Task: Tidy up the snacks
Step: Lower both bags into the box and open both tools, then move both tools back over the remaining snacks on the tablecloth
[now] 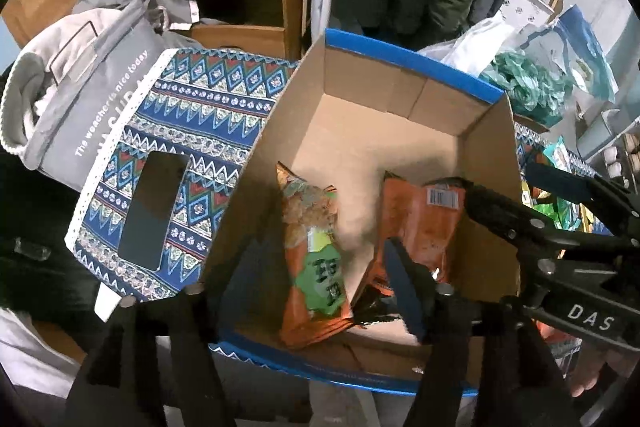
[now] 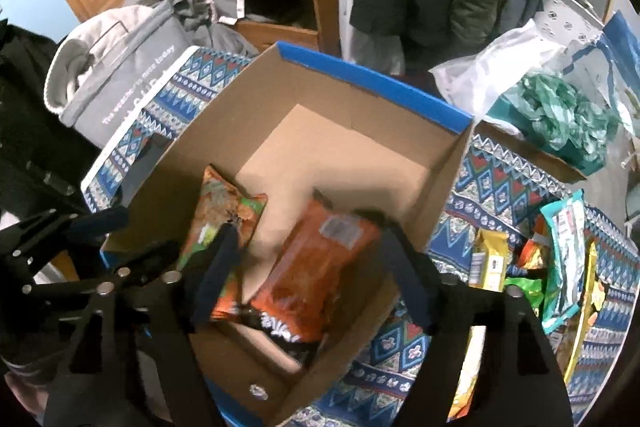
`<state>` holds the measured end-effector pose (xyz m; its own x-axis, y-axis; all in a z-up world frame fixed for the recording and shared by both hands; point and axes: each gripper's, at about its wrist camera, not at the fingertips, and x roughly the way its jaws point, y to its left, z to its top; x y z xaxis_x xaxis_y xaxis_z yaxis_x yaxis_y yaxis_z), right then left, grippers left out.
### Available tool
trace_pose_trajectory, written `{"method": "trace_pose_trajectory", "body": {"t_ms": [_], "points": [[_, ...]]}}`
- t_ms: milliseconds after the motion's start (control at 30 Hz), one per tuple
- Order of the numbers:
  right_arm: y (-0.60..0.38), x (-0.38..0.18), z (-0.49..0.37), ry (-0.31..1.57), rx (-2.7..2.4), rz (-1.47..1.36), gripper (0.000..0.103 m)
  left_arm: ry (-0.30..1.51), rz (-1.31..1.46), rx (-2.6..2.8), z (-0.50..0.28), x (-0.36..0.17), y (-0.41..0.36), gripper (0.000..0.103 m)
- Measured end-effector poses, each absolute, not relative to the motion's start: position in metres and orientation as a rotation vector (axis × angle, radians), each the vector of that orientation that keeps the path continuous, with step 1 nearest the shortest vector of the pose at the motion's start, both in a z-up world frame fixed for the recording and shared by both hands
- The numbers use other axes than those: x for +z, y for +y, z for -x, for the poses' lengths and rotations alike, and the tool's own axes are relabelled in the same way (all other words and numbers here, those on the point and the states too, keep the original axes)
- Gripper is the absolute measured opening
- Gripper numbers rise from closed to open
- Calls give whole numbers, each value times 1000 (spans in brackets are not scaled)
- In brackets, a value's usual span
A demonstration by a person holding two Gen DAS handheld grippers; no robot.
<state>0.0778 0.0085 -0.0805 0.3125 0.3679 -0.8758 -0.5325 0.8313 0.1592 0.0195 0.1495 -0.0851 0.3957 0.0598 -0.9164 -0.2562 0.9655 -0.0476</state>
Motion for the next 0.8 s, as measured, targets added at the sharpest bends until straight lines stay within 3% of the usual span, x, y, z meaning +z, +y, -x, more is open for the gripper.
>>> {"method": "trace_pose_trajectory", "body": {"t_ms": [800], "points": [[-51,-61,-74,1049,537,150,81,1127,214,95,-20,-69,111,69]]}}
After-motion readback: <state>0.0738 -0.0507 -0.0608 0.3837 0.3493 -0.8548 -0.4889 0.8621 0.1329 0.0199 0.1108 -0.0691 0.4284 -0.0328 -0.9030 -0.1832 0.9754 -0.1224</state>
